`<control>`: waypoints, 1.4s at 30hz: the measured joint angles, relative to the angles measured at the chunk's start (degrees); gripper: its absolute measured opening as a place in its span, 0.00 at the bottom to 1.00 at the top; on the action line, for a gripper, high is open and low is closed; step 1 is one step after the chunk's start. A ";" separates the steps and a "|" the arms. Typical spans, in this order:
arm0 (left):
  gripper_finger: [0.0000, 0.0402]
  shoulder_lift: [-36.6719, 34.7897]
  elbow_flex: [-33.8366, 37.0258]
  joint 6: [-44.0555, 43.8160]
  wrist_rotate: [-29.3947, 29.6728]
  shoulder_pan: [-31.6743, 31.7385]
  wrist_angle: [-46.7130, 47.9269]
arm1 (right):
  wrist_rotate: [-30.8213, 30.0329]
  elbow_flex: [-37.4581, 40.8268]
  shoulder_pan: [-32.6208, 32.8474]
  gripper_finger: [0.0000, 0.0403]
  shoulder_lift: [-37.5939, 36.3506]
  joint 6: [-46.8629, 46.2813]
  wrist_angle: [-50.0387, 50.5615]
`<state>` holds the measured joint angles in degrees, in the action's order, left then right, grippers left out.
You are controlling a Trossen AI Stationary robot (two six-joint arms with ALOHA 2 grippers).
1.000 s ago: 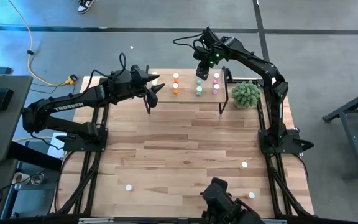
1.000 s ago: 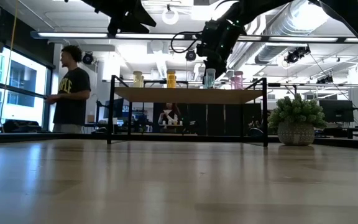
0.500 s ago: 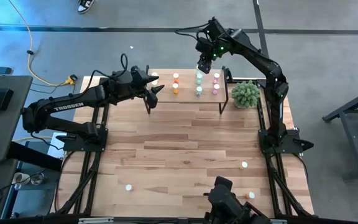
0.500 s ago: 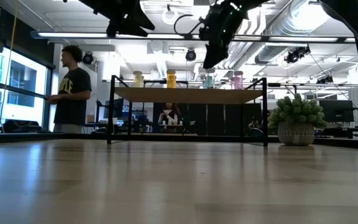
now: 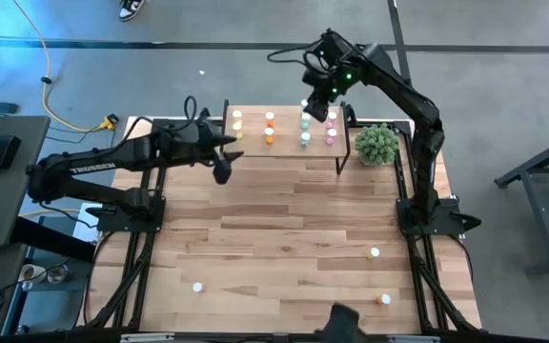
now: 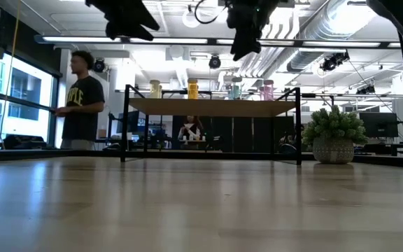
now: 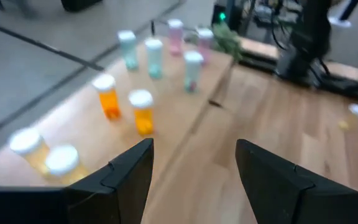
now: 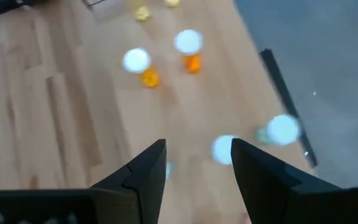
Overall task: Pick and place medicine bottles onto shelf by color
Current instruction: Put the pink pill bottle on the shelf aligned with the other pink pill bottles
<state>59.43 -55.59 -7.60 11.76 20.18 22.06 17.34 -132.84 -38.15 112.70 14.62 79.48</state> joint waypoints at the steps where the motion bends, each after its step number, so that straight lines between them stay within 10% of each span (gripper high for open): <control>1: 0.54 -0.47 0.00 -0.53 -0.10 -0.78 1.33 | -0.16 0.04 0.72 0.43 -0.31 -0.93 0.54; 18: 0.54 -6.81 0.00 -14.41 2.75 -23.06 22.45 | -0.20 0.16 19.51 0.43 -1.24 -8.39 -1.28; 42: 0.54 -6.14 13.69 -52.12 22.30 -70.59 21.87 | -5.88 0.18 33.83 0.43 -0.93 -19.49 -7.38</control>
<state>53.29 -41.91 -59.71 34.06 -50.41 43.93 11.46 -132.66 -4.32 111.77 -4.87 72.10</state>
